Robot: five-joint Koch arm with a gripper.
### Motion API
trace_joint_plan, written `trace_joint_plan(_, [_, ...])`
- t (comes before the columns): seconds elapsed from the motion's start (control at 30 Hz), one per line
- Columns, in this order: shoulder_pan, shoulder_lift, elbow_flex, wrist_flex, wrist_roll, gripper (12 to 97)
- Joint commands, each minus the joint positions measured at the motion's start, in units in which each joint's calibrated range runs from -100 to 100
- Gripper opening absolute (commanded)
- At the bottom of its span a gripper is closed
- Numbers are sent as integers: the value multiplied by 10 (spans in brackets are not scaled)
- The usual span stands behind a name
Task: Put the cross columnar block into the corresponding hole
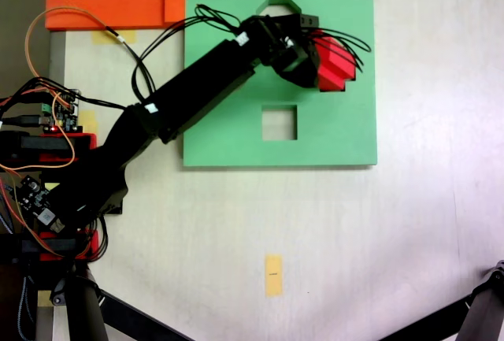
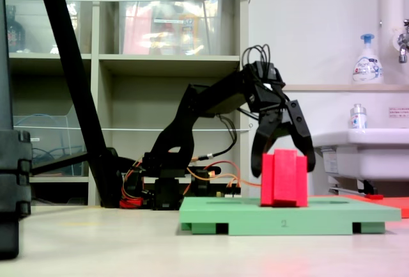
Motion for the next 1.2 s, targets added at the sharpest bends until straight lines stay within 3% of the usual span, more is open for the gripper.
trace_joint_plan(0.0, [2,0,37,48,16,452])
trace_joint_plan(0.57, [3,24,37,39,0,441])
trace_joint_plan(0.67, [3,21,37,39,27,482])
trace_joint_plan(1.17, [2,-21,51,12,72,479])
